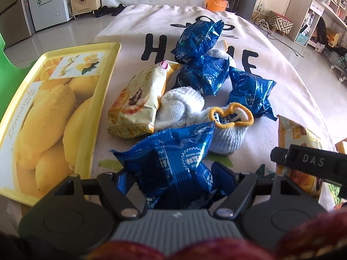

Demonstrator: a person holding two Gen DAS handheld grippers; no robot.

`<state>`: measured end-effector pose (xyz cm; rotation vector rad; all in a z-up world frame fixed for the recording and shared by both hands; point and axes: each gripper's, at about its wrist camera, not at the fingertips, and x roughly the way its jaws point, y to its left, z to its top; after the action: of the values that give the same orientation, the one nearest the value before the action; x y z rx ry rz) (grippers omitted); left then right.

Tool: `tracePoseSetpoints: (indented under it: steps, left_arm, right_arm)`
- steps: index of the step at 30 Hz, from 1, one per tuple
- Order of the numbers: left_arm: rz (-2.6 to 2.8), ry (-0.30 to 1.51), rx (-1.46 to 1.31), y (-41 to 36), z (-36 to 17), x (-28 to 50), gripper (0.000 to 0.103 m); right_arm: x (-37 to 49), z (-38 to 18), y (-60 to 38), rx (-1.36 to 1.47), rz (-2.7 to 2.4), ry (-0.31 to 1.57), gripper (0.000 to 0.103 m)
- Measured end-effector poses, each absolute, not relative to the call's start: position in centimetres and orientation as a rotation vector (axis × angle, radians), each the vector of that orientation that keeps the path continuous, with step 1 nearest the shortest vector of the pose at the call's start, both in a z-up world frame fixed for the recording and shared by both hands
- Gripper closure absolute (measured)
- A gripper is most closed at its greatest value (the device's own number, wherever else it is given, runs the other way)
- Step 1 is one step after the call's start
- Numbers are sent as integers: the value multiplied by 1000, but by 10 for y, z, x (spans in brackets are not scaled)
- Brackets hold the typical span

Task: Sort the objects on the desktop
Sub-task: 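Carry the bread packet over the yellow tray while the left tool lifts the blue packet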

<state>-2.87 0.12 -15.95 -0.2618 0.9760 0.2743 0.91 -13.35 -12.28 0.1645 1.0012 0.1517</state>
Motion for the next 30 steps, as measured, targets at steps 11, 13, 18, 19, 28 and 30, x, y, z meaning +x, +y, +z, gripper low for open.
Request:
tracePoseSetpoints:
  steps: [11, 13, 18, 19, 28, 30]
  left_arm:
    - [261, 899, -316, 12, -132, -49, 27]
    - [260, 883, -312, 13, -126, -53, 27]
    - [265, 855, -322, 21, -114, -66, 27]
    - [270, 850, -324, 24, -112, -69, 27]
    - [333, 801, -384, 53, -96, -89, 27]
    - [351, 802, -397, 59, -96, -91, 27]
  right_arm:
    - [-20, -102, -138, 180, 211, 982, 48]
    - [-26, -99, -137, 161, 222, 977, 48]
    - [-40, -90, -134, 135, 281, 964, 48]
    - [-43, -89, -132, 130, 292, 962, 48]
    - [-59, -87, -106, 68, 384, 963, 48]
    - [-63, -87, -99, 60, 406, 965, 48]
